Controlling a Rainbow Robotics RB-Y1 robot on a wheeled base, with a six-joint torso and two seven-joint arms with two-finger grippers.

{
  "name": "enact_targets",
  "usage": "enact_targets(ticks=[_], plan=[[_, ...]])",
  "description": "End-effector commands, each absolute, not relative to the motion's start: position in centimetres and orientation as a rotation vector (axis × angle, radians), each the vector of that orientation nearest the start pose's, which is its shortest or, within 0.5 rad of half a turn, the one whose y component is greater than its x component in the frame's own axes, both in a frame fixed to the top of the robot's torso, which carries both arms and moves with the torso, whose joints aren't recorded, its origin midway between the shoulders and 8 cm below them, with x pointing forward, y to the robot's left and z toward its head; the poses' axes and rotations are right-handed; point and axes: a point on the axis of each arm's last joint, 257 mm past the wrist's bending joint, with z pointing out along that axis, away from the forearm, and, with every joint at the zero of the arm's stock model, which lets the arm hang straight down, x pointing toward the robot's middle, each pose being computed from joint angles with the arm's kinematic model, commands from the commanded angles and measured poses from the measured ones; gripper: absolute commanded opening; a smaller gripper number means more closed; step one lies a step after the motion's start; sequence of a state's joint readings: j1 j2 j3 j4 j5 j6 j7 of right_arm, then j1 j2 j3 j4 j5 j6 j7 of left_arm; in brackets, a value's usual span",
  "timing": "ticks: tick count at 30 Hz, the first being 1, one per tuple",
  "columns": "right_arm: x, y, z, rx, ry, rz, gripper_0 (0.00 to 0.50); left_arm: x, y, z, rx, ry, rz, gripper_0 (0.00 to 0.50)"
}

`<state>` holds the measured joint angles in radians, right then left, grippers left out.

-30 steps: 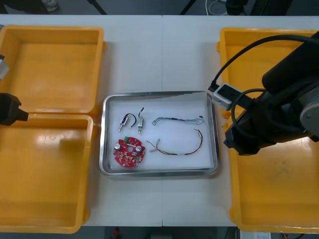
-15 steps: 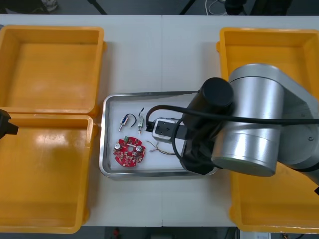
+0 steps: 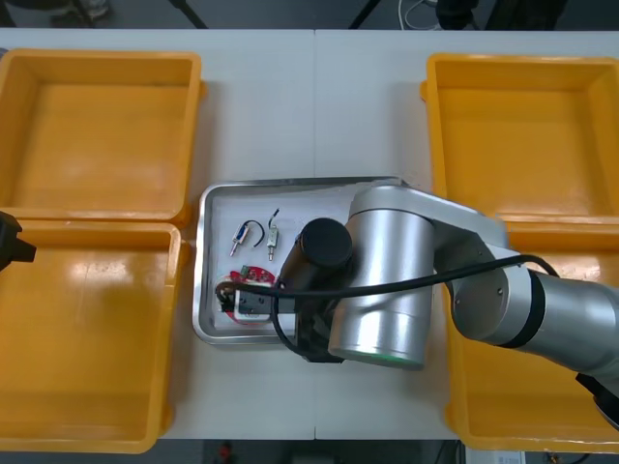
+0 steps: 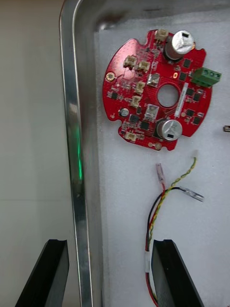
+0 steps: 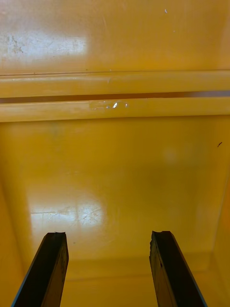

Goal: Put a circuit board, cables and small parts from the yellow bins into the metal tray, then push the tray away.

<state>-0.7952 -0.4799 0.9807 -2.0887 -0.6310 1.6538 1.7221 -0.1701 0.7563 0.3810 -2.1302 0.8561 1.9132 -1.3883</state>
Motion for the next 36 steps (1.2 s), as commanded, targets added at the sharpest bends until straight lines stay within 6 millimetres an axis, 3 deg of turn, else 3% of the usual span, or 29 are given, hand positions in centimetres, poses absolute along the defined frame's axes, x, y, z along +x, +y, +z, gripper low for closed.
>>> enact_targets(ticks=[1, 11, 16, 29, 35, 36], plan=[[33.2, 1.9, -26.5, -2.026, 1.806, -0.232, 0.500, 37.2, 40.2, -14.9, 0.040, 2.654, 0.055, 0.500], [32.5, 2.5, -29.4, -2.068, 1.809, -0.295, 0.500, 37.2, 40.2, -14.9, 0.040, 2.654, 0.055, 0.500], [32.9, 3.1, -30.1, -2.065, 1.805, -0.334, 0.500, 37.2, 40.2, -14.9, 0.040, 2.654, 0.055, 0.500], [34.9, 1.7, -31.4, -2.046, 1.821, -0.438, 0.500, 37.2, 40.2, -14.9, 0.040, 2.654, 0.055, 0.500], [34.9, 1.7, -31.5, -2.046, 1.820, -0.437, 0.500, 37.2, 40.2, -14.9, 0.040, 2.654, 0.055, 0.500], [34.9, 1.6, -31.5, -2.045, 1.821, -0.439, 0.470, 37.2, 40.2, -14.9, 0.040, 2.654, 0.055, 0.500]])
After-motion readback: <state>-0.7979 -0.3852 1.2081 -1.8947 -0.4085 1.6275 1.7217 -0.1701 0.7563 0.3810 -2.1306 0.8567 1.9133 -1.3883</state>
